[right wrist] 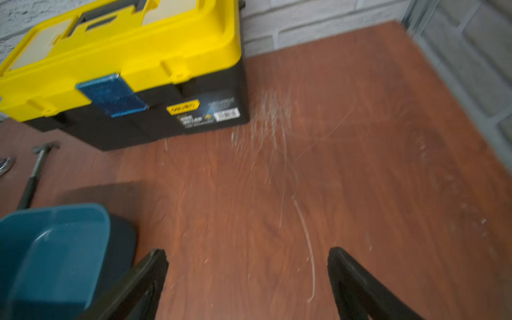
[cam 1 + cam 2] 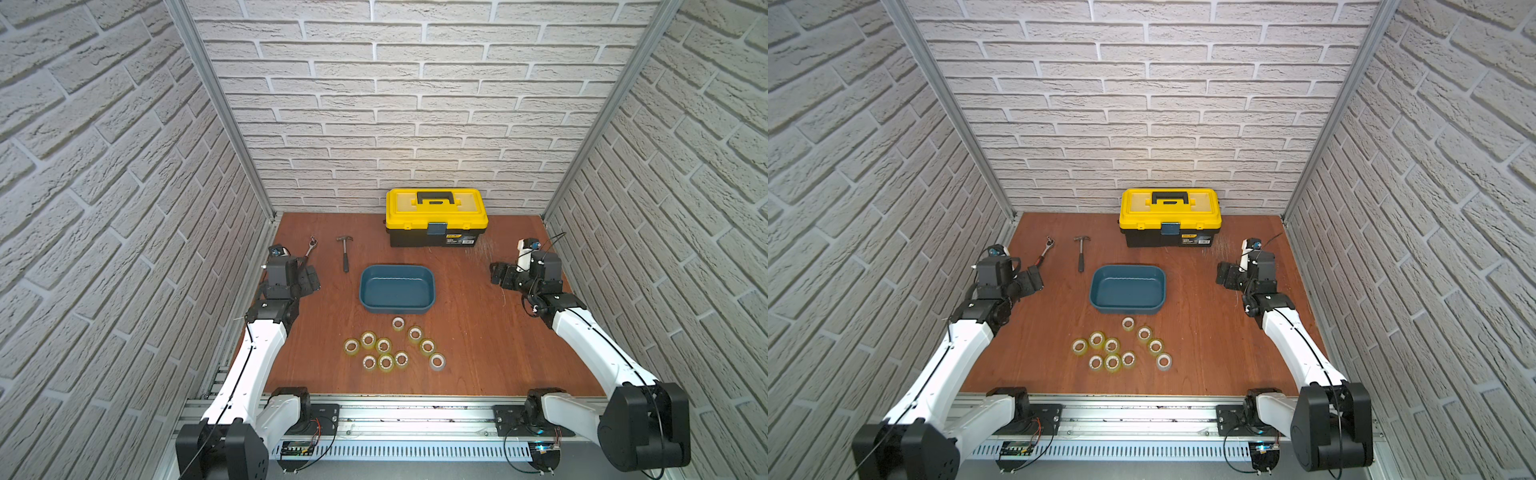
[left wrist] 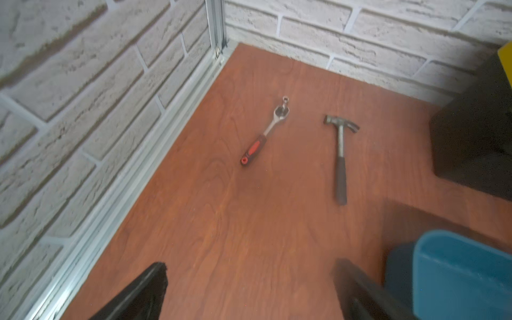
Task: Put the transparent tape into the storage box
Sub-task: Pick up the tape at the center of the board.
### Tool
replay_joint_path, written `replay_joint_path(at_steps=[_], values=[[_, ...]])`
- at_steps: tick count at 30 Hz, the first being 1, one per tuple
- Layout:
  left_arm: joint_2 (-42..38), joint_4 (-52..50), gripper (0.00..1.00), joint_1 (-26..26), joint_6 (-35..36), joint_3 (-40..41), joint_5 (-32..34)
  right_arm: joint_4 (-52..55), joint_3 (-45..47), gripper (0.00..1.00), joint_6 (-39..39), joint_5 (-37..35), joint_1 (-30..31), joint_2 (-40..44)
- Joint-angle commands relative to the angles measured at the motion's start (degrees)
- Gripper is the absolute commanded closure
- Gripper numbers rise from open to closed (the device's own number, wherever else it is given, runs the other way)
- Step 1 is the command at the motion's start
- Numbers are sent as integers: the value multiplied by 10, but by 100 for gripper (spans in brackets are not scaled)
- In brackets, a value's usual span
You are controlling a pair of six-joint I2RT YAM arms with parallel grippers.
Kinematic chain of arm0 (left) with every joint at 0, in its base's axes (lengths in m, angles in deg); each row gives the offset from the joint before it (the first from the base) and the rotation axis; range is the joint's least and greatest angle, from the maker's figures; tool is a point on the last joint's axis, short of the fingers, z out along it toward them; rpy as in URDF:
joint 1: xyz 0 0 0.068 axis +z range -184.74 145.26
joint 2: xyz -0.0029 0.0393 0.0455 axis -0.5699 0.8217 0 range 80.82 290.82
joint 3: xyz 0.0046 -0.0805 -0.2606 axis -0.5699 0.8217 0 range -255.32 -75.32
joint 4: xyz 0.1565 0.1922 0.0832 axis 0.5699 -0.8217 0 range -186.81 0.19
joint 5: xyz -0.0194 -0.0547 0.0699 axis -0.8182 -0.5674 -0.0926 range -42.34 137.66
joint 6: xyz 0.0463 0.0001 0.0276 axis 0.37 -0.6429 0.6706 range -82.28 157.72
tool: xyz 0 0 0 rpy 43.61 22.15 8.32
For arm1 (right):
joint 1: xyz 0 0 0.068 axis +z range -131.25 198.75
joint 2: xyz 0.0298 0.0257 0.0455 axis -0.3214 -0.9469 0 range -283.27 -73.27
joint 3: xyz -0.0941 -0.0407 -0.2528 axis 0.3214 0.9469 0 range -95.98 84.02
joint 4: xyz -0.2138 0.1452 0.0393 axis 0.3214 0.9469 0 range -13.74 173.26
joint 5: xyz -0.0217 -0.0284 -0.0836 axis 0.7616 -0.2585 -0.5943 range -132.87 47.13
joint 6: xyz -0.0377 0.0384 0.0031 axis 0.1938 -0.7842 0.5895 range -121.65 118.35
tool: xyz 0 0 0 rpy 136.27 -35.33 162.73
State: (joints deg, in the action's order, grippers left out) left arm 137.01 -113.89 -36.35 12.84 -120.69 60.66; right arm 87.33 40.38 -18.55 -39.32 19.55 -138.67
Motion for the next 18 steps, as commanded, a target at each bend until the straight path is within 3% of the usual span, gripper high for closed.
replay_joint_path(at_steps=[1,7,18], values=[[-37,-139,2,-9,-45,-17,-52,122,16,10,-40,60,37,59],[-78,-196,2,-17,-16,-37,-120,211,51,15,-80,48,115,142],[-92,-183,2,-19,14,-27,-123,215,113,29,-197,44,249,173]])
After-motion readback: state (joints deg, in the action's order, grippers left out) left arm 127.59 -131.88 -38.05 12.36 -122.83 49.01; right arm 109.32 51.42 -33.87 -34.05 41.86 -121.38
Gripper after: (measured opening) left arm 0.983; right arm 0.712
